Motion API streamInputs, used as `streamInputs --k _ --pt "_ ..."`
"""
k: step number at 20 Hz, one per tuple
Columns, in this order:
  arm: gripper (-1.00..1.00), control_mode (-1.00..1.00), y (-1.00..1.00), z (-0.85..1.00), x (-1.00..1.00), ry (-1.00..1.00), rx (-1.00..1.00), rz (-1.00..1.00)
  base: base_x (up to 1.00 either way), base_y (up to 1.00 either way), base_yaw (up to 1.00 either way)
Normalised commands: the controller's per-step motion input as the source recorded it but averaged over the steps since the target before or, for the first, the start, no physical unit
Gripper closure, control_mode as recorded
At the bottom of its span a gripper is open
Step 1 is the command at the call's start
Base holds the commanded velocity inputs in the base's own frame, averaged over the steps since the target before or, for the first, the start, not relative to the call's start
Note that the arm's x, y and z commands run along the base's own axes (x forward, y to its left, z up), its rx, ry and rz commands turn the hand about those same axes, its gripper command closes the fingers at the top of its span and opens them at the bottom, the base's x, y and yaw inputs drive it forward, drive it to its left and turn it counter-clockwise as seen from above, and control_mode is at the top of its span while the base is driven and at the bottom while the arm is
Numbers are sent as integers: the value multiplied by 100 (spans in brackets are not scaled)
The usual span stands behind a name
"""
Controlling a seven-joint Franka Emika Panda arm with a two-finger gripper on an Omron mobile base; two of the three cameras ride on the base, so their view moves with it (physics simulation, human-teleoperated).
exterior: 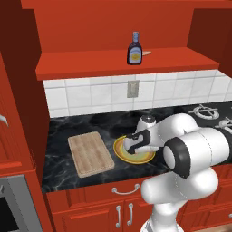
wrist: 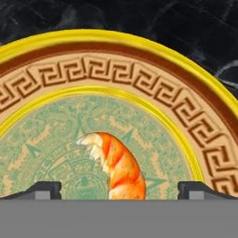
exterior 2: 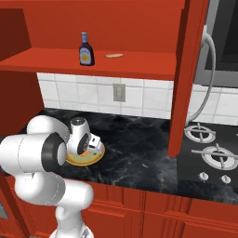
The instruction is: Pick the shrimp from the plate and place it on the cutting board. Then pick the condiment bottle from the cabinet and place it next to the cutting board.
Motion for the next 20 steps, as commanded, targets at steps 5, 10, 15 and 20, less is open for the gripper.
streamInputs --k 5,10,15,20 --pt "100 -100 4 -2 0 0 0 0 0 0 0" --pt "100 -100 8 -18 0 0 0 0 0 0 0" --pt "100 -100 2 -35 0 0 0 0 0 0 0" --pt "100 -100 0 -1 0 0 0 0 0 0 0"
